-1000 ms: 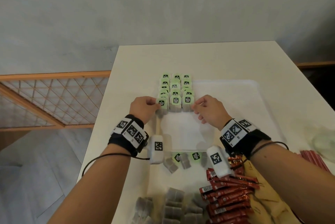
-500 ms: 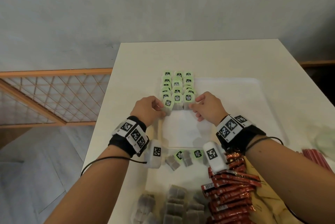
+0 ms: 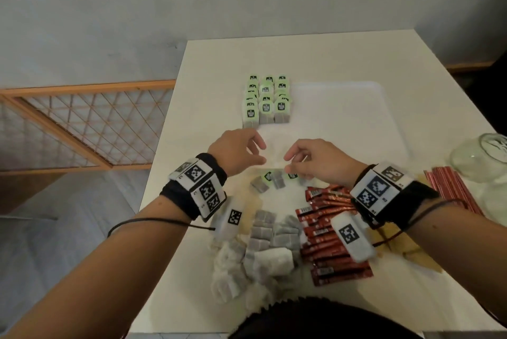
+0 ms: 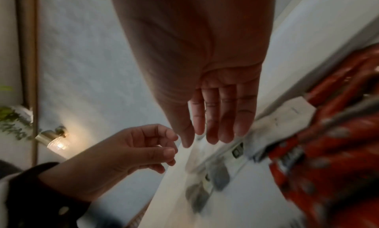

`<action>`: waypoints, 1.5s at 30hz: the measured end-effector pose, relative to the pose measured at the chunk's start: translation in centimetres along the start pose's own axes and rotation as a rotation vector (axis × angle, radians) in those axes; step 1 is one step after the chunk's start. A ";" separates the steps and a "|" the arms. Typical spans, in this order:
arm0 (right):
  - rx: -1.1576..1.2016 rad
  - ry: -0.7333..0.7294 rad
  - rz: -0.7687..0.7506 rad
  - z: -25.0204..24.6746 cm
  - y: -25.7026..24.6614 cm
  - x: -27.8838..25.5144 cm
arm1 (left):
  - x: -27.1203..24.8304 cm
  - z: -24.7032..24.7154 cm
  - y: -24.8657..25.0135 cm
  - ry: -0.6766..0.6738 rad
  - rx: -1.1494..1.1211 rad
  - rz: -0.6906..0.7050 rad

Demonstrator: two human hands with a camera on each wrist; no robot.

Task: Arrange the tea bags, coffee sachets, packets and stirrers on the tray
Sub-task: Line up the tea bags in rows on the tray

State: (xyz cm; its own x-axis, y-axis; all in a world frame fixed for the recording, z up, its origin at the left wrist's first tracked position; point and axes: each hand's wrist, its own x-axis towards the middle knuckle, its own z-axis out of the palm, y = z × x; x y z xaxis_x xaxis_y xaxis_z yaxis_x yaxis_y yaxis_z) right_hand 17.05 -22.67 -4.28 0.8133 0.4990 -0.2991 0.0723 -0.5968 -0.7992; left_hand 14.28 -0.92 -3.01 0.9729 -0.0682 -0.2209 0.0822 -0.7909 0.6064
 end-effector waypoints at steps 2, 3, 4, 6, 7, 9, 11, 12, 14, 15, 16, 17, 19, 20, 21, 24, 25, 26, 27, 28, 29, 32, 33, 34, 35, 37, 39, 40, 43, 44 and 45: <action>-0.069 -0.060 -0.043 0.9 0.3 -1.6 | -2.4 0.8 0.6 -0.100 0.046 0.042; -0.099 -0.094 -0.062 1.3 0.5 -2.4 | -3.6 1.2 0.8 -0.159 0.078 0.067; -0.125 -0.124 -0.075 1.7 0.6 -3.2 | -4.5 1.7 0.9 -0.219 0.118 0.091; -0.164 -0.178 -0.097 2.3 0.9 -4.6 | -5.9 2.6 0.7 -0.310 0.215 0.122; -0.187 -0.201 -0.106 2.6 1.0 -5.1 | -6.4 3.0 0.5 -0.329 0.258 0.125; -0.272 -0.239 -0.119 3.2 1.2 -6.0 | -7.1 3.7 0.0 -0.343 0.299 0.110; -0.384 -0.242 -0.132 3.9 1.4 -6.4 | -7.5 4.2 -0.1 -0.354 0.311 0.101; -0.446 -0.232 -0.145 4.3 1.4 -6.6 | -7.6 4.5 -0.1 -0.354 0.325 0.102; -0.584 -0.210 -0.166 4.9 1.5 -6.8 | -7.8 4.9 0.1 -0.335 0.361 0.104; -0.648 -0.202 -0.171 5.1 1.5 -6.9 | -7.9 5.0 0.2 -0.323 0.372 0.100; -0.695 -0.192 -0.174 5.3 1.5 -6.9 | -7.9 5.1 0.3 -0.315 0.377 0.091; -0.719 -0.179 -0.174 5.4 1.4 -6.9 | -7.9 5.2 0.3 -0.312 0.378 0.081; -0.717 -0.152 -0.168 5.5 1.3 -6.8 | -7.8 5.2 0.6 -0.316 0.378 0.065; -0.706 -0.139 -0.159 5.5 1.3 -6.8 | -7.7 5.2 0.8 -0.318 0.380 0.058; -0.694 -0.128 -0.143 5.4 1.3 -6.6 | -7.6 5.2 0.9 -0.320 0.386 0.054; -0.598 -0.089 -0.105 5.1 1.4 -6.3 | -7.2 5.2 1.4 -0.317 0.429 0.067; -0.559 -0.076 -0.100 5.0 1.4 -6.3 | -7.1 5.3 1.4 -0.314 0.435 0.065; -0.533 -0.066 -0.098 4.9 1.5 -6.2 | -7.0 5.3 1.5 -0.315 0.437 0.059; -0.517 -0.056 -0.095 4.8 1.5 -6.2 | -6.9 5.3 1.6 -0.319 0.439 0.052; -0.503 -0.046 -0.092 4.7 1.6 -6.3 | -6.9 5.3 1.5 -0.322 0.439 0.046; -0.483 -0.035 -0.092 4.6 1.6 -6.3 | -6.8 5.2 1.5 -0.325 0.448 0.032; -0.399 0.005 -0.093 4.2 1.7 -6.8 | -6.6 4.7 1.6 -0.326 0.462 0.003; -0.366 0.021 -0.089 4.0 1.7 -7.0 | -6.5 4.5 1.7 -0.322 0.446 -0.004; -0.334 0.038 -0.085 3.7 1.7 -7.3 | -6.5 4.2 1.7 -0.315 0.428 -0.002; -0.306 0.055 -0.081 3.4 1.8 -7.5 | -6.5 3.8 1.9 -0.320 0.405 -0.005; -0.271 0.094 -0.073 2.6 1.7 -7.9 | -6.3 3.2 1.9 -0.313 0.294 -0.024; -0.285 0.139 -0.073 1.6 1.7 -8.1 | -6.3 2.8 1.9 -0.298 0.127 -0.038; -0.300 0.164 -0.068 1.1 1.7 -8.3 | -6.3 2.7 1.8 -0.282 0.051 -0.050; -0.295 0.242 -0.052 -0.2 1.5 -8.6 | -6.2 2.7 1.8 -0.231 -0.186 -0.141; -0.260 0.260 -0.047 -0.5 1.5 -8.8 | -6.1 2.9 1.7 -0.208 -0.294 -0.168; -0.214 0.273 -0.043 -0.8 1.3 -8.9 | -6.1 3.0 1.9 -0.181 -0.416 -0.206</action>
State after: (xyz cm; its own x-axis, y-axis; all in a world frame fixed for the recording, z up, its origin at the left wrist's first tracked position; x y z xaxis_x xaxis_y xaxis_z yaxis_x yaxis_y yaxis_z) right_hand 10.38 -28.45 -2.25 0.9292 0.3574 -0.0944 0.2055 -0.7117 -0.6718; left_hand 7.84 -3.82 -2.86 0.8772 -0.0700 -0.4750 0.3839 -0.4918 0.7815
